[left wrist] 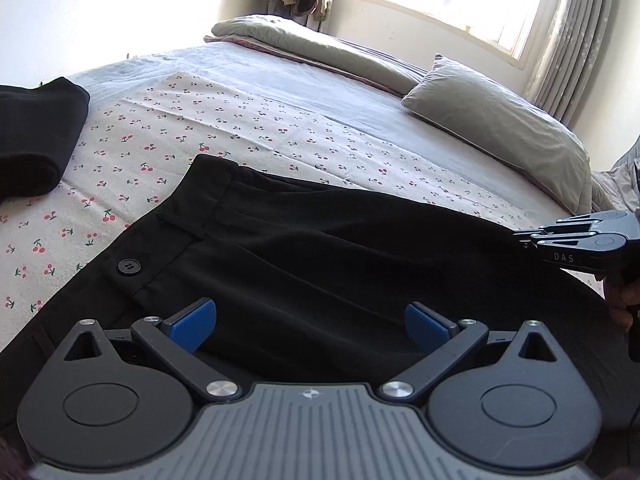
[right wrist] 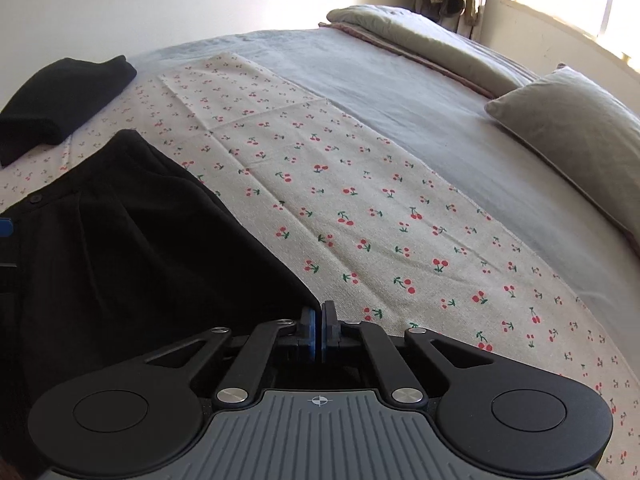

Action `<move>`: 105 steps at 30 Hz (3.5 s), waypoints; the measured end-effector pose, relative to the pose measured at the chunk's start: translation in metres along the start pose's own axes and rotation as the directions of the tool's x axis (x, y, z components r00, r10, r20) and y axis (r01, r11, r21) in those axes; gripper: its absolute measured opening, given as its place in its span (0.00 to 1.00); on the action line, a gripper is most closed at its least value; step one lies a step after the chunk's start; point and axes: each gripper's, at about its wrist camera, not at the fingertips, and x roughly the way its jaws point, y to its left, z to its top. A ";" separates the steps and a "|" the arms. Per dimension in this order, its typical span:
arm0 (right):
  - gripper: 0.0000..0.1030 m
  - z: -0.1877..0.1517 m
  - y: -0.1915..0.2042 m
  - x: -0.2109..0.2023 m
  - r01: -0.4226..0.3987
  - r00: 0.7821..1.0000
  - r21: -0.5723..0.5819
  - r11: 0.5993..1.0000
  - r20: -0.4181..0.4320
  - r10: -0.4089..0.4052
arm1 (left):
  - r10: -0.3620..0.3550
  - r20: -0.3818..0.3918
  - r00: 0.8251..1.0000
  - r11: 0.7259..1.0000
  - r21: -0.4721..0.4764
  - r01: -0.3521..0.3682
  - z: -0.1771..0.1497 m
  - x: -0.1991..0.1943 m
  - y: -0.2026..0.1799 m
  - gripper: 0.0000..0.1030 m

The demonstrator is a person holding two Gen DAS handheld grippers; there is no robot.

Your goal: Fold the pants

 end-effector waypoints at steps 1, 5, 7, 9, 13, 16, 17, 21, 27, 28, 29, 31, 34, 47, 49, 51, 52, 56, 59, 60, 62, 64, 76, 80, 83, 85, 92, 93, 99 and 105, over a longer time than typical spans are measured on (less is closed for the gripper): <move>0.01 -0.001 0.007 -0.014 0.015 1.000 -0.010 1.000 0.023 -0.014 | -0.028 0.000 1.000 0.999 -0.014 0.028 0.000 -0.002 0.001 0.98; 0.01 -0.012 0.048 -0.069 0.075 0.994 -0.073 0.994 0.089 -0.069 | -0.173 0.006 0.985 0.982 -0.073 0.173 0.000 -0.013 0.003 0.96; 0.01 -0.022 0.071 -0.094 0.090 0.990 -0.097 0.991 0.115 -0.079 | -0.251 0.005 0.968 0.963 -0.101 0.250 -0.003 -0.018 0.003 0.95; 0.01 -0.035 0.095 -0.114 0.099 0.988 -0.116 0.988 0.131 -0.083 | -0.330 0.006 0.944 0.937 -0.122 0.328 -0.008 -0.025 0.002 0.94; 0.01 -0.064 0.131 -0.133 0.092 0.989 -0.111 0.990 0.125 -0.078 | -0.463 -0.017 0.886 0.878 -0.145 0.456 -0.024 -0.036 -0.004 0.94; 0.01 -0.088 0.154 -0.134 0.082 0.992 -0.096 0.992 0.106 -0.072 | -0.485 -0.074 0.871 0.868 -0.166 0.469 -0.037 -0.030 -0.009 0.94; 0.01 -0.096 0.161 -0.132 0.077 0.993 -0.097 0.992 0.098 -0.067 | -0.474 -0.101 0.875 0.874 -0.174 0.454 -0.041 -0.025 -0.011 0.92; 0.01 -0.123 0.174 -0.110 0.069 0.997 -0.052 0.996 0.041 -0.067 | -0.394 -0.160 0.905 0.916 -0.149 0.372 -0.049 -0.014 -0.016 0.84; 0.08 -0.138 0.177 -0.084 0.086 0.996 -0.005 0.996 -0.018 -0.086 | -0.234 -0.186 0.954 0.972 -0.060 0.227 -0.054 -0.012 -0.024 0.75; 0.09 -0.135 0.173 -0.086 0.080 0.996 0.018 0.997 -0.025 -0.080 | -0.217 -0.176 0.960 0.976 -0.041 0.213 -0.054 -0.014 -0.024 0.75; 0.15 -0.133 0.166 -0.092 0.067 0.997 0.046 0.997 -0.036 -0.065 | -0.206 -0.165 0.965 0.979 -0.028 0.204 -0.054 -0.015 -0.025 0.75; 0.35 -0.129 0.150 -0.108 0.059 0.998 0.098 0.993 -0.019 -0.057 | -0.188 -0.138 0.972 0.982 -0.003 0.189 -0.051 -0.020 -0.026 0.75; 0.53 -0.129 0.117 -0.134 0.112 0.993 0.172 0.979 0.007 -0.115 | -0.178 -0.102 0.979 0.984 0.011 0.180 -0.051 -0.030 -0.026 0.75; 0.54 -0.219 -0.078 -0.182 0.586 0.803 0.534 0.609 -0.284 -0.524 | -0.122 -0.063 0.991 0.990 0.069 0.126 -0.063 -0.021 -0.068 0.66; 0.54 -0.233 -0.093 -0.181 0.621 0.775 0.552 0.556 -0.328 -0.540 | -0.108 -0.066 0.992 0.989 0.094 0.114 -0.066 -0.017 -0.074 0.58; 0.52 -0.245 -0.107 -0.175 0.641 0.756 0.572 0.512 -0.358 -0.547 | -0.084 -0.057 0.995 0.989 0.121 0.090 -0.070 -0.016 -0.077 0.43; 0.51 -0.249 -0.110 -0.171 0.652 0.747 0.575 0.494 -0.374 -0.551 | -0.076 -0.056 0.996 0.988 0.126 0.083 -0.071 -0.015 -0.077 0.38; 0.11 -0.264 -0.119 -0.160 0.688 0.712 0.579 0.438 -0.424 -0.559 | -0.089 -0.056 0.994 0.988 0.120 0.095 -0.071 -0.015 -0.076 0.03; 0.00 -0.269 -0.115 -0.173 0.689 0.696 0.611 0.389 -0.407 -0.592 | -0.105 -0.034 0.994 0.987 0.117 0.108 -0.069 -0.020 -0.076 0.01; 0.00 -0.268 -0.112 -0.182 0.693 0.684 0.614 0.377 -0.396 -0.613 | -0.112 -0.025 0.993 0.986 0.118 0.114 -0.068 -0.023 -0.074 0.01; 0.00 -0.265 -0.102 -0.204 0.698 0.660 0.621 0.356 -0.365 -0.657 | -0.133 0.004 0.991 0.984 0.116 0.132 -0.066 -0.036 -0.070 0.01; 0.00 -0.263 -0.090 -0.232 0.684 0.646 0.649 0.334 -0.325 -0.690 | -0.149 0.034 0.988 0.982 0.118 0.144 -0.063 -0.047 -0.065 0.01; 0.00 -0.301 0.023 -0.333 0.575 0.724 0.703 0.418 -0.200 -0.660 | -0.227 0.015 0.974 0.953 0.210 0.219 -0.084 -0.115 -0.008 0.01; 0.00 -0.325 0.049 -0.338 0.573 0.747 0.689 0.445 -0.215 -0.629 | -0.206 -0.039 0.978 0.940 0.271 0.209 -0.111 -0.119 0.001 0.01; 0.00 -0.338 0.064 -0.337 0.571 0.765 0.674 0.469 -0.229 -0.603 | -0.197 -0.079 0.977 0.932 0.293 0.212 -0.128 -0.122 0.011 0.01; 0.00 -0.346 0.072 -0.334 0.578 0.770 0.659 0.481 -0.245 -0.589 | -0.189 -0.100 0.977 0.930 0.300 0.210 -0.135 -0.124 0.015 0.01; 0.00 -0.366 0.089 -0.324 0.582 0.797 0.618 0.528 -0.305 -0.521 | -0.165 -0.190 0.968 0.939 0.270 0.213 -0.145 -0.119 0.031 0.01; 0.00 -0.370 0.090 -0.322 0.583 0.801 0.612 0.534 -0.319 -0.507 | -0.159 -0.210 0.965 0.936 0.278 0.215 -0.147 -0.118 0.031 0.01; 0.27 -0.371 0.093 -0.327 0.586 0.799 0.601 0.543 -0.317 -0.510 | -0.117 -0.225 0.967 0.880 0.428 0.206 -0.153 -0.127 0.013 0.29; 0.53 -0.344 0.082 -0.335 0.607 0.769 0.573 0.550 -0.247 -0.590 | -0.197 -0.182 0.963 0.815 0.516 0.264 -0.156 -0.152 -0.018 0.65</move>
